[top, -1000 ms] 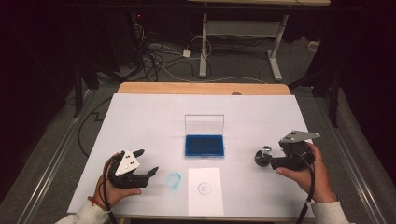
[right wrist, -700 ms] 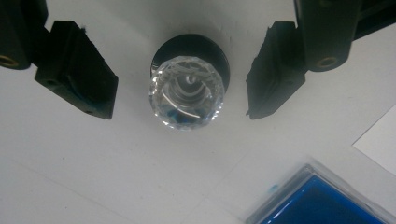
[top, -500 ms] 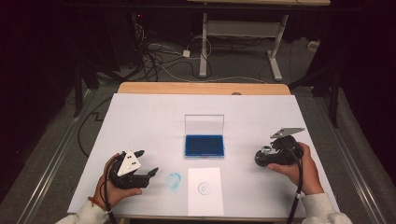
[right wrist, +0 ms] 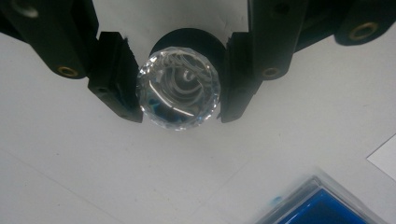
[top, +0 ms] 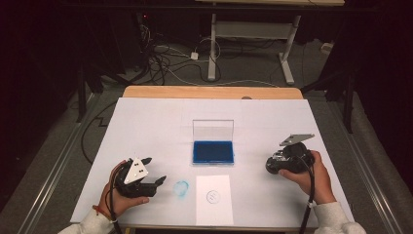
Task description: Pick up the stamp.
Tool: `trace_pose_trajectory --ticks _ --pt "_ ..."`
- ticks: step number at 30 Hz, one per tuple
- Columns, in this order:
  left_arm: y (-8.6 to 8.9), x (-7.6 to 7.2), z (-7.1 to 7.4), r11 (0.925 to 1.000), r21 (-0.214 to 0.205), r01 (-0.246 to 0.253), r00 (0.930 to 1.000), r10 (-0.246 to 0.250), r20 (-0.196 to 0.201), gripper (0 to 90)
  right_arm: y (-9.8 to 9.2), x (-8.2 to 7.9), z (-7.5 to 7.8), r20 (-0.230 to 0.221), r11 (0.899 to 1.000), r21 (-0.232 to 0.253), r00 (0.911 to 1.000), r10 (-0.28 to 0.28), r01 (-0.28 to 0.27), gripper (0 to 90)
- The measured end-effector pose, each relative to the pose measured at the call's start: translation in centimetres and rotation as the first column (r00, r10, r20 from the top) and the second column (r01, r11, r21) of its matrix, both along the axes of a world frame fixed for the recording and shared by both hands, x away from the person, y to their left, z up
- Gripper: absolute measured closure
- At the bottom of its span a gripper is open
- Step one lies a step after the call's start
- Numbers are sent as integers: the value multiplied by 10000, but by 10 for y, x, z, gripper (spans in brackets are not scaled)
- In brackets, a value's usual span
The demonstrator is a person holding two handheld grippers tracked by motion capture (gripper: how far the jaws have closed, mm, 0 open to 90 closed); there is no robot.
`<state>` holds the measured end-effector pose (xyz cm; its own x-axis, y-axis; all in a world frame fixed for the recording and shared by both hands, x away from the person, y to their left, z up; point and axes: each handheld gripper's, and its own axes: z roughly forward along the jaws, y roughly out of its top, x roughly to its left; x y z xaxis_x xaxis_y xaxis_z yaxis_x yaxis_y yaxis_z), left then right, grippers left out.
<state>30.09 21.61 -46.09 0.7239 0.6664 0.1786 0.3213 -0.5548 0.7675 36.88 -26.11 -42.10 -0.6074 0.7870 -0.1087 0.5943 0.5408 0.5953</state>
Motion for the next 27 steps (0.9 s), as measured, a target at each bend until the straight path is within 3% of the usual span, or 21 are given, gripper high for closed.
trace_pose_trajectory --ticks 27 --pt "-3 2 -3 9994 262 230 9993 -222 -314 218 3 -1 1 284 9998 -185 9996 58 -53 573"
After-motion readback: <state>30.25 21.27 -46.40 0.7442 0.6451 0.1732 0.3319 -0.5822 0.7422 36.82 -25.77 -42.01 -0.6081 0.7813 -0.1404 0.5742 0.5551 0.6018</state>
